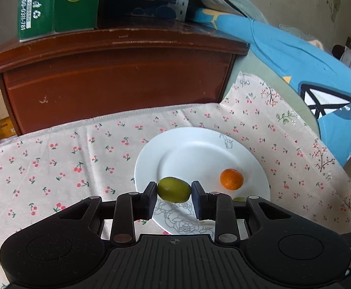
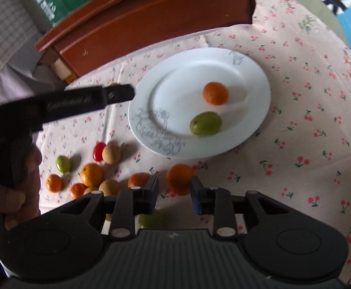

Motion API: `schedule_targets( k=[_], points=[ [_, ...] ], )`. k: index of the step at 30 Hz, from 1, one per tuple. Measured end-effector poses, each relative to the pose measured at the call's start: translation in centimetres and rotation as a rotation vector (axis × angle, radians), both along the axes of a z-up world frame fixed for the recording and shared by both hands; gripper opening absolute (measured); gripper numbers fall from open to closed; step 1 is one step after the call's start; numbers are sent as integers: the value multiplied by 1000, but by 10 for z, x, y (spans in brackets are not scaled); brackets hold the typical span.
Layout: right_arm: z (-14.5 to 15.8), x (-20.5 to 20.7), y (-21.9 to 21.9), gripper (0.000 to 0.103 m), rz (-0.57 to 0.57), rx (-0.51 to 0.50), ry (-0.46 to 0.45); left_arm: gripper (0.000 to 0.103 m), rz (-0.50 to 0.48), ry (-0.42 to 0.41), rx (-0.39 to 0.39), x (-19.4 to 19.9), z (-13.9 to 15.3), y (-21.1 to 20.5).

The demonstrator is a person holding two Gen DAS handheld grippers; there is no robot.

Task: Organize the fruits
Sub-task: 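Carry the green fruit onto the plate and open the left tool while the right tool carries the tangerine, then lower the tangerine onto the plate and open the right tool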

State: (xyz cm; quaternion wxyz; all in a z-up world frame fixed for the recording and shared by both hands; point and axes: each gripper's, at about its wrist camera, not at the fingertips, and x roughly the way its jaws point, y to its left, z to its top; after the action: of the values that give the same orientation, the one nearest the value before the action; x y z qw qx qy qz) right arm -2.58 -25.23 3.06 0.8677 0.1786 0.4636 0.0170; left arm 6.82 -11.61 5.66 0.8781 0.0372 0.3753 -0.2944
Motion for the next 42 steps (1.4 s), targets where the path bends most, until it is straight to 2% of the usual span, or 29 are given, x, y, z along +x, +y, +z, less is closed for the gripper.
schedule_targets(
  k=[5,7,10,11,14,17,19,21,22,23,28,30,36,38,39,40,42],
  points=[
    [-1,2,10,21,14,-119,-26,28,-8,22,15,6,-8,-7],
    [0,2,9,20,14,-111,-30,28,-13,24,29,7,-12,-10],
    [11,2,9,17,32,-81,-89,28,-11,34,33,10,-16,-13],
    [16,2,9,4,36,-83,-117,28,-10,39,32,12,-16,-14],
    [29,4,10,4,26,-104,-186,29,1,53,29,17,-19,-14],
    [29,12,8,4,6,-117,-187,30,14,75,31,22,-23,-13],
    [27,15,3,5,-15,-100,-166,31,24,80,24,23,-22,-12],
    [26,16,-5,11,-26,-48,-150,40,31,83,13,24,-19,-10],
    [25,15,-8,11,-27,-19,-144,48,36,74,4,23,-16,-10],
    [24,15,-8,11,-23,2,-134,51,37,61,-1,22,-12,-9],
    [15,14,4,20,53,-5,-65,53,19,22,13,18,1,-12],
    [9,15,9,19,70,-11,-36,53,24,27,10,19,3,-11],
    [7,14,12,20,57,-66,-35,53,34,26,20,19,6,-8],
    [8,13,9,26,41,-62,-22,53,38,28,17,20,6,-6],
    [7,13,7,35,38,-47,-17,53,38,33,16,21,5,-6],
    [6,14,7,39,33,-42,-11,53,38,38,18,22,4,-5],
    [3,15,8,40,26,-62,-3,53,42,52,25,23,1,-4]
  ],
)
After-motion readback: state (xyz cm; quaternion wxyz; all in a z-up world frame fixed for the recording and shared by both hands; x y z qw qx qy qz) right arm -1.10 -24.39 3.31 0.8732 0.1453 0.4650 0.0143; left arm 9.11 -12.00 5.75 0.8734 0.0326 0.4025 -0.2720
